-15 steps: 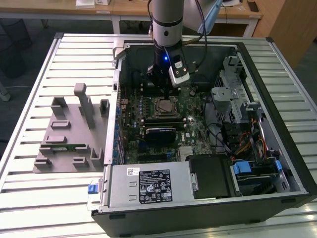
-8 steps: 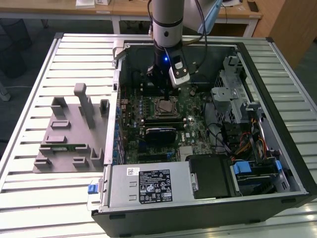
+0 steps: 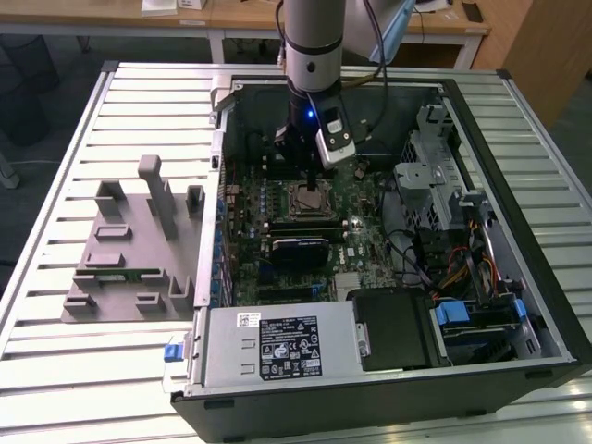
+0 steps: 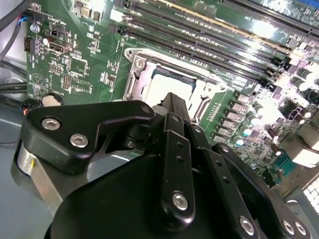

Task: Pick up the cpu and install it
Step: 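Install the second cpu locking lever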

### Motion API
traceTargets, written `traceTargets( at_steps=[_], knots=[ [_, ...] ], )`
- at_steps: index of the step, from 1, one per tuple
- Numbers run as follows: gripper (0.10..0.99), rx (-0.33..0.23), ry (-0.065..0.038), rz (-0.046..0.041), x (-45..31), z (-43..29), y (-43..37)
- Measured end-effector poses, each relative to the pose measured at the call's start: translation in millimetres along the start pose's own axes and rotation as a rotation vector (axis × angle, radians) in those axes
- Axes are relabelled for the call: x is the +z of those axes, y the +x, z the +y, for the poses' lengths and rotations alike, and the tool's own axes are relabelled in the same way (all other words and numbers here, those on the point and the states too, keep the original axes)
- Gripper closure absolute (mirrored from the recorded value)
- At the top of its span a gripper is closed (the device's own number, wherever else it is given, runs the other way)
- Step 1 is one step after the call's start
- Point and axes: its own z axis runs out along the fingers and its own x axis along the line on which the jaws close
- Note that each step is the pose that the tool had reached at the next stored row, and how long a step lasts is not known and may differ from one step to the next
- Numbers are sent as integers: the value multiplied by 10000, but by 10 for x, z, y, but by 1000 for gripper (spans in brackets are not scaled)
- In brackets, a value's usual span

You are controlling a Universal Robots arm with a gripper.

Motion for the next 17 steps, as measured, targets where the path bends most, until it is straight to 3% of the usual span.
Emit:
traceTargets(
  at_steps=[17],
  knots=[
    [980, 1, -1, 0, -4, -173, -39]
  ],
)
